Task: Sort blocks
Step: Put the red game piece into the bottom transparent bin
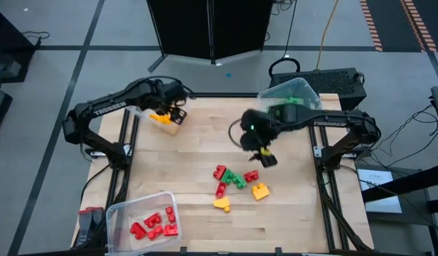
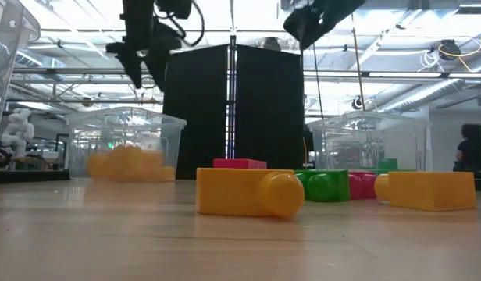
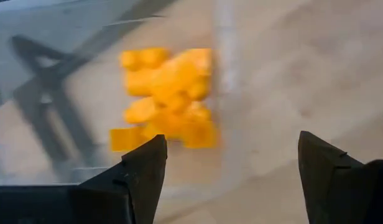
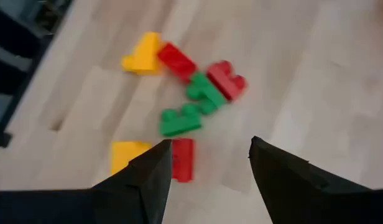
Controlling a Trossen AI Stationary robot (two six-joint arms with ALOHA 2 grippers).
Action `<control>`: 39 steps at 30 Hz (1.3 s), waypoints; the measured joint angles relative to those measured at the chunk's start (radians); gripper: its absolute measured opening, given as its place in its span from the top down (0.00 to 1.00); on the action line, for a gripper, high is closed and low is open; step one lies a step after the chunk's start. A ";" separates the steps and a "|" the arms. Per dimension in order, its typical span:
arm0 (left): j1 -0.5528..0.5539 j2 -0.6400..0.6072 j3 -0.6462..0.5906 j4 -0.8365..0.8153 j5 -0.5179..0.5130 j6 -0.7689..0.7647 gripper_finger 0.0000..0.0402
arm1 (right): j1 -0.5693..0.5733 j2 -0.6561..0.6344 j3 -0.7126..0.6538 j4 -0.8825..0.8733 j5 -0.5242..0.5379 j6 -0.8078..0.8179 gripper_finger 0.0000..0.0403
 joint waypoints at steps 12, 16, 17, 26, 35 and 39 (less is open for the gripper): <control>-0.282 0.000 0.000 0.120 0.051 -0.112 0.38 | 0.110 0.027 -0.328 0.238 0.080 0.101 0.48; -0.323 0.000 0.000 0.120 0.045 -0.112 0.38 | 0.105 0.027 -0.470 0.423 0.177 0.108 0.48; -0.328 0.000 0.000 0.120 0.044 -0.112 0.38 | 0.105 0.027 -0.497 0.455 0.184 0.114 0.48; -0.335 0.001 0.037 0.105 0.038 -0.112 0.38 | 0.116 0.027 -0.656 0.600 0.157 0.206 0.48; -0.334 0.001 0.062 0.115 0.014 -0.105 0.38 | 0.119 0.071 -0.711 0.738 0.156 0.279 0.48; -0.334 0.001 0.062 0.115 0.014 -0.109 0.38 | 0.122 0.123 -0.707 0.748 0.148 0.297 0.49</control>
